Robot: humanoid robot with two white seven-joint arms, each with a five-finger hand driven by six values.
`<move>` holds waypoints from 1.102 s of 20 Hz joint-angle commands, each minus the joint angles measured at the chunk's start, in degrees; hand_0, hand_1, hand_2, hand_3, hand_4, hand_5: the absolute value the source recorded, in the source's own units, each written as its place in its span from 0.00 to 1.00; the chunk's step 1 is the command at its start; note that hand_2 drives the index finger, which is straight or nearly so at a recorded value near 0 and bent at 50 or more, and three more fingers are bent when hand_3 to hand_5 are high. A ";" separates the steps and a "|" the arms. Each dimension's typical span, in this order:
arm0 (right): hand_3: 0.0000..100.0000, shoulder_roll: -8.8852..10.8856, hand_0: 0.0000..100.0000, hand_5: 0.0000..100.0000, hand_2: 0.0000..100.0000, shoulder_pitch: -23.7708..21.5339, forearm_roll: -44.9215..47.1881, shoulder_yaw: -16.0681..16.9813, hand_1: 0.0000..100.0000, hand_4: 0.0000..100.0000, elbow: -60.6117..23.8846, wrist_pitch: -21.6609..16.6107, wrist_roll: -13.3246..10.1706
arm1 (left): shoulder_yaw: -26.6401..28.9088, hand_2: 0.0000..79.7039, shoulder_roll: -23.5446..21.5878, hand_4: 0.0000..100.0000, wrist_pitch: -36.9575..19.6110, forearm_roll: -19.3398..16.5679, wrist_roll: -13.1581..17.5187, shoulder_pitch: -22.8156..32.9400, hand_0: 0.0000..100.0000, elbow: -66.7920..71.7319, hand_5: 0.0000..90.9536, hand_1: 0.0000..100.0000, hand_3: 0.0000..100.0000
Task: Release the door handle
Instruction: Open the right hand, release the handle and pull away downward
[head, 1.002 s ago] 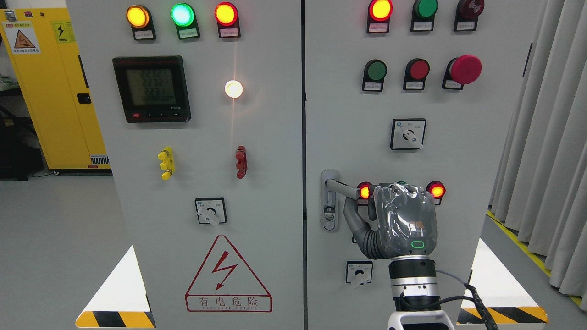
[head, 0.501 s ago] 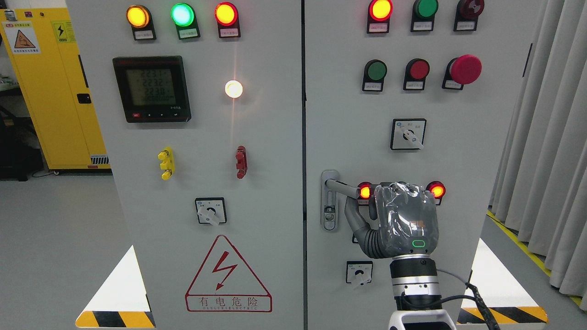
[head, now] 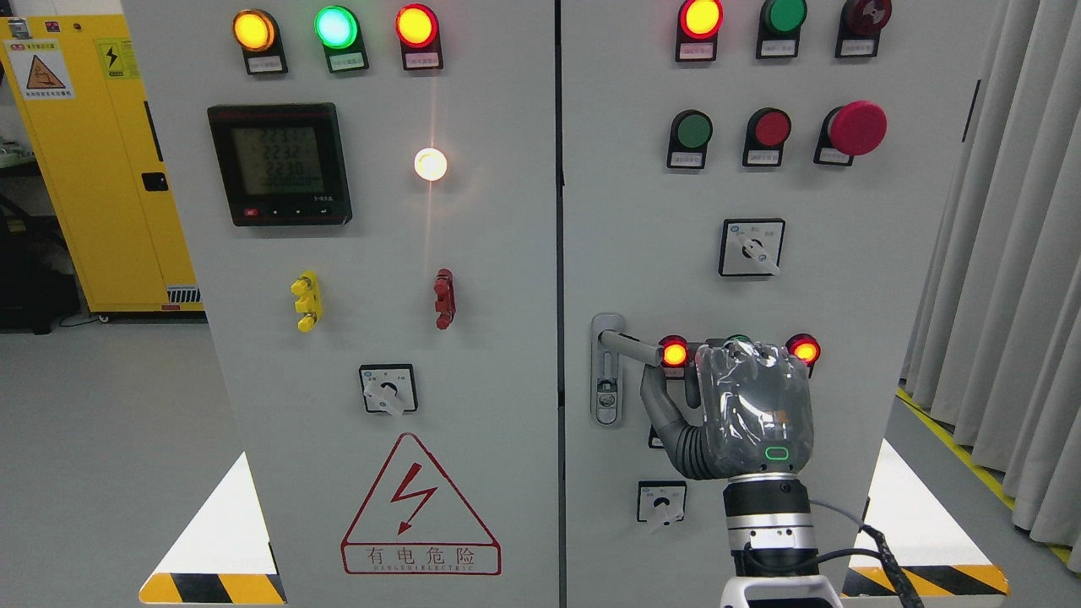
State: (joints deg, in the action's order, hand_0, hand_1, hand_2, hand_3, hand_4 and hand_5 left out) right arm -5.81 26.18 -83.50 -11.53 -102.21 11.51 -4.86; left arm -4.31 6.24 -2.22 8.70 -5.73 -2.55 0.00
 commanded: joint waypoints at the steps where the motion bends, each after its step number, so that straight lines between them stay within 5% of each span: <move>1: 1.00 1.06 0.59 1.00 0.89 -3.15 0.27 0.71 0.36 1.00 -2.20 -0.96 -1.29 | 0.00 0.00 0.00 0.00 0.02 0.00 0.02 0.00 0.12 -0.70 0.00 0.56 0.00; 3: 1.00 1.94 0.59 1.00 0.80 -5.34 0.35 1.50 0.37 0.99 -3.86 -1.92 -1.99 | 0.00 0.00 0.00 0.00 0.02 0.00 0.02 0.00 0.12 -0.70 0.00 0.56 0.00; 4: 0.99 1.94 0.56 0.91 0.68 -6.48 0.44 2.12 0.37 0.92 -4.66 -2.71 -1.99 | 0.00 0.00 0.00 0.00 0.02 0.00 0.02 0.00 0.12 -0.70 0.00 0.56 0.00; 5: 0.98 1.94 0.55 0.89 0.66 -7.89 1.31 3.25 0.38 0.91 -5.71 -3.85 -1.99 | 0.00 0.00 0.00 0.00 0.02 0.00 0.02 0.00 0.12 -0.70 0.00 0.56 0.00; 7: 0.72 1.94 0.50 0.66 0.49 -10.79 3.25 5.98 0.39 0.71 -7.65 -6.84 -2.17 | 0.00 0.00 0.00 0.00 0.02 0.00 0.02 0.00 0.12 -0.70 0.00 0.56 0.00; 8: 0.72 1.94 0.50 0.66 0.49 -11.58 3.52 7.30 0.39 0.71 -8.18 -8.33 -2.43 | 0.00 0.00 0.00 0.00 0.02 0.00 0.02 0.00 0.12 -0.70 0.00 0.56 0.00; 10: 0.23 1.94 0.45 0.24 0.16 -12.55 3.87 9.67 0.40 0.28 -8.97 -11.75 -4.35 | 0.00 0.00 0.00 0.00 0.02 0.00 0.02 0.00 0.12 -0.70 0.00 0.56 0.00; 11: 0.23 1.85 0.45 0.24 0.16 -12.82 4.48 10.64 0.40 0.28 -9.23 -13.77 -5.24 | 0.00 0.00 0.00 0.00 0.02 0.00 0.02 0.00 0.12 -0.70 0.00 0.56 0.00; 13: 0.07 1.85 0.46 0.00 0.03 -13.00 7.20 12.05 0.39 0.09 -9.32 -17.29 -6.99 | 0.00 0.00 0.00 0.00 0.02 0.00 0.02 0.00 0.12 -0.70 0.00 0.56 0.00; 22: 0.00 1.33 0.57 0.00 0.00 -12.47 10.72 11.35 0.32 0.00 -9.06 -20.38 -7.09 | 0.00 0.00 0.00 0.00 0.02 0.00 0.02 0.00 0.12 -0.70 0.00 0.56 0.00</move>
State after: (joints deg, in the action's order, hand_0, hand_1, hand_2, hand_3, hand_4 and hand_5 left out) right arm -4.29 13.97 -74.80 -2.86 -109.60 -8.27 -12.10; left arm -4.31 6.24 -2.22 8.70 -5.73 -2.55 0.00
